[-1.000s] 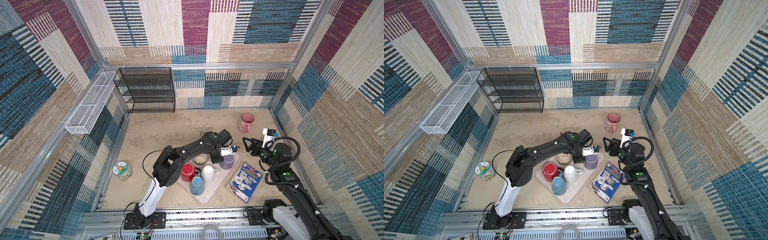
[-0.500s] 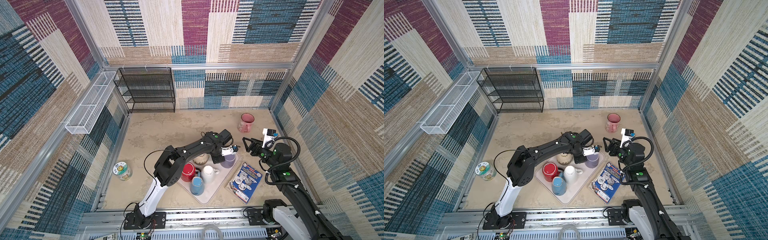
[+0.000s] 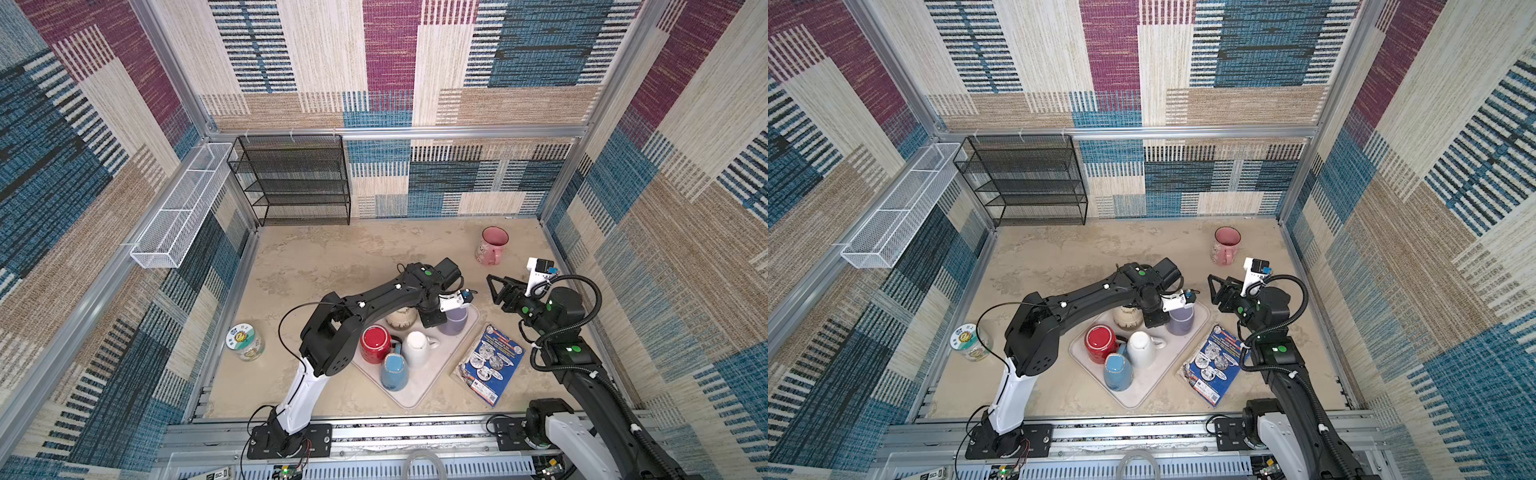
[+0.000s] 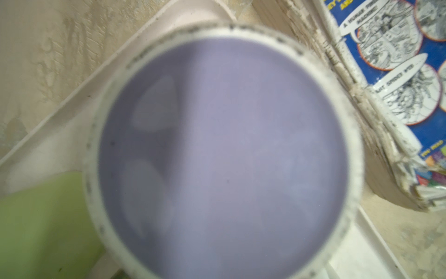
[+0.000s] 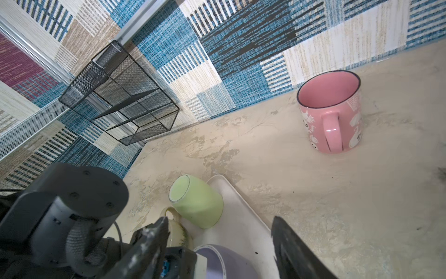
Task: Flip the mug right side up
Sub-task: 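Lower the left gripper onto the upside-down lavender mug base and close, then lift the lavender mug off the tray with the left gripper, tilting it sideways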
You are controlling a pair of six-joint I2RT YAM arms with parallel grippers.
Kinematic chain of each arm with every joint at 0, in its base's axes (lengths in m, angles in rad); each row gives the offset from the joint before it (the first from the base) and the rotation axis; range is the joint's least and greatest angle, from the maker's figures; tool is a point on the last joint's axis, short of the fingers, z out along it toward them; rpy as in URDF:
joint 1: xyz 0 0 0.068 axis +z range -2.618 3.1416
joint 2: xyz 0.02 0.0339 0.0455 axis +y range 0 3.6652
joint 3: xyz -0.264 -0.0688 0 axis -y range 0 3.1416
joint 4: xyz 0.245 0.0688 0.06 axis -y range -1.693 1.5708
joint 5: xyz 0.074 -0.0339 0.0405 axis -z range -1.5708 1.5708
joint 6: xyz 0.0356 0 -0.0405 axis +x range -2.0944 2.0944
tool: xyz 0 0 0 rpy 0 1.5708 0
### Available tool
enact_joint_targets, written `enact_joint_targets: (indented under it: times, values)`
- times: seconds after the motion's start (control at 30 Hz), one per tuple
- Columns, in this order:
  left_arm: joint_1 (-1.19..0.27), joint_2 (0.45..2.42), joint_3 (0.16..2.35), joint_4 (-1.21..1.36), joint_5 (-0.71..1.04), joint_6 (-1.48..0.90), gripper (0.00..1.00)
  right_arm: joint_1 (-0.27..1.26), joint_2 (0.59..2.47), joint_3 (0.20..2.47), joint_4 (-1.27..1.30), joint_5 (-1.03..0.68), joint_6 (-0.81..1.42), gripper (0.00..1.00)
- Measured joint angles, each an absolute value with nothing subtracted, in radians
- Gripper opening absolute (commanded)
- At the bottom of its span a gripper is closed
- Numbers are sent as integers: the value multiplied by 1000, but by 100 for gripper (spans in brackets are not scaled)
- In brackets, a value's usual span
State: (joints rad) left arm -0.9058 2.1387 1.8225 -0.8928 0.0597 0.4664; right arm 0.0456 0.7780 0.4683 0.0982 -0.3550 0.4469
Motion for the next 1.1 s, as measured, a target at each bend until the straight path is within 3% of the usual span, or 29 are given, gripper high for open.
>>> enact_joint_targets:
  times: [0.47,0.77,1.1]
  values:
    - [-906,1885,1594,-744,30,434,0,30,762,426,106,-309,467,71]
    - [-905,1628,1353,-547,68,363,0,26,758,397,165,-394,468,72]
    - [-850,1402,1142,-328,226,256,0,25,780,379,258,-566,458,71]
